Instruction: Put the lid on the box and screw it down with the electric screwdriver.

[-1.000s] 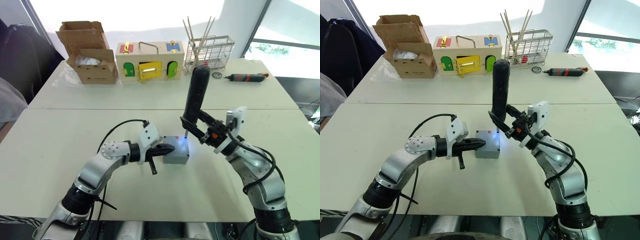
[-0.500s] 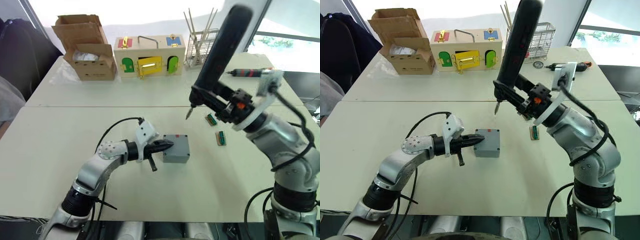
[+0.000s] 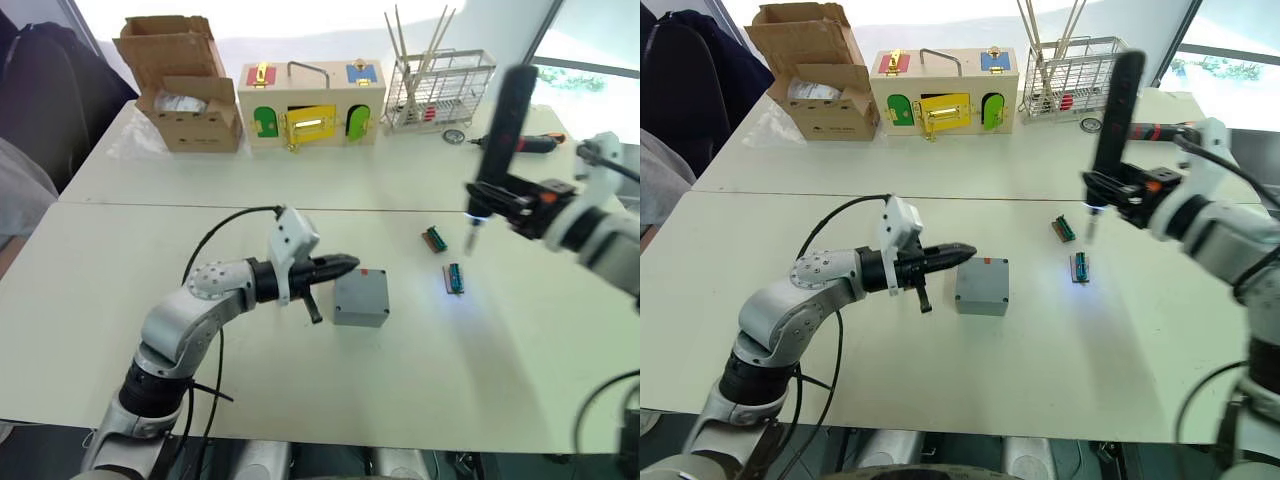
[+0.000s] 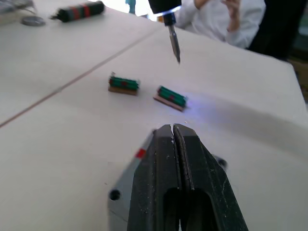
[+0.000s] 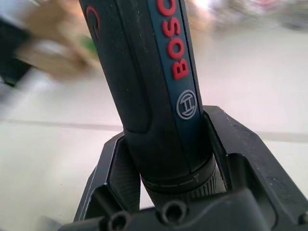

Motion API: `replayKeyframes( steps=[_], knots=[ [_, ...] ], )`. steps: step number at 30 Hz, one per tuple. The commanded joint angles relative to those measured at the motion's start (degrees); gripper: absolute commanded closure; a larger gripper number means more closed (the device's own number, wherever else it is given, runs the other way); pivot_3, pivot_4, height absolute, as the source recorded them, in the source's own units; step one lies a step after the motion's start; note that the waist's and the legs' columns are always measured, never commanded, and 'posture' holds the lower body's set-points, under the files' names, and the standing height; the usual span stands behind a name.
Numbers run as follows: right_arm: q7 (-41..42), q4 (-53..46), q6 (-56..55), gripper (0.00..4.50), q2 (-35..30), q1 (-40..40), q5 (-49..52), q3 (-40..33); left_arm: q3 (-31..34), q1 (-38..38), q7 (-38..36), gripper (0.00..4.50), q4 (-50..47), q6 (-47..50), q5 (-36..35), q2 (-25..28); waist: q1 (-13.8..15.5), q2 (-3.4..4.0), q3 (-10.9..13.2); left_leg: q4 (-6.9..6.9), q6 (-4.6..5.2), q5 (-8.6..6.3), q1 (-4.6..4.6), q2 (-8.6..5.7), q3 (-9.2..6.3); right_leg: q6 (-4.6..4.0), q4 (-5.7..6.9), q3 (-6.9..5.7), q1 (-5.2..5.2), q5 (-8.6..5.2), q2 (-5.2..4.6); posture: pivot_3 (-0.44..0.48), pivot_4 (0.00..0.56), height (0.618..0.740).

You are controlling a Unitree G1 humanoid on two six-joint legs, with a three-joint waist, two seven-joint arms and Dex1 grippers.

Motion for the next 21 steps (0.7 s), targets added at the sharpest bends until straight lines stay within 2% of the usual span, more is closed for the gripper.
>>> replayKeyframes(
  steps=[1,4,7,11,13,16,21],
  knots=[
    [7.25,3.41,6.02,2.75,-6.75,0.03,0.20,-0.67,-2.06,-0.74,-0.90,4.50,-1.50,-1.85,0.35,-0.96,-0.26,0.17,0.16,0.04,0.01,0.00,-0.02,0.00,0.01,0.00,0.01,0.01,0.00,0.00,0.00,0.000,0.150,0.731],
    [15.05,7.56,8.22,2.75,-16.28,-0.44,-3.98,7.13,-3.09,-1.76,-1.80,4.50,-1.41,-2.81,0.94,-1.18,-0.80,0.72,0.48,0.37,0.40,-0.20,-0.01,0.01,0.16,-0.01,0.19,0.11,0.00,0.02,0.00,0.000,0.150,0.731],
    [22.17,13.19,4.40,2.75,-19.93,-3.89,-9.38,15.30,-3.67,-2.81,-2.81,4.50,-1.07,-3.15,0.99,-1.32,-1.24,0.83,0.53,0.58,0.44,-0.23,0.01,0.04,0.12,-0.01,0.26,0.05,0.10,0.03,0.07,0.000,0.150,0.731],
    [30.42,22.83,4.83,2.75,-18.19,-11.82,-15.65,25.49,-5.77,-4.78,-2.71,4.50,0.19,-4.30,3.22,-1.92,-1.47,0.78,0.59,0.60,0.53,-0.29,-0.04,0.03,0.12,0.00,0.21,0.06,0.09,0.03,0.07,0.000,0.150,0.731],
    [31.66,28.75,5.12,2.75,-15.31,-16.46,-19.24,29.27,-5.65,-4.84,-1.78,4.50,0.19,-4.58,3.69,-2.50,-1.54,0.71,0.65,0.60,0.45,-0.25,-0.07,0.02,0.11,0.01,0.19,0.06,0.07,0.03,0.06,0.000,0.150,0.731],
    [33.19,35.09,6.07,2.75,-11.13,-21.43,-23.27,33.30,-4.86,-3.98,-0.44,4.50,-1.00,-4.08,3.78,-3.02,-1.34,0.74,0.76,0.67,0.27,-0.15,-0.10,-0.01,0.14,0.05,0.18,0.08,0.07,0.05,0.02,0.000,0.150,0.731],
    [36.80,40.47,5.72,2.75,-7.78,-25.02,-28.52,37.66,-4.64,-2.92,0.75,4.50,-2.75,-2.92,3.06,-2.72,-1.06,0.79,0.79,0.68,0.22,-0.12,-0.13,-0.02,0.09,0.06,0.19,0.07,0.03,0.06,0.02,0.000,0.150,0.731]
  ],
)
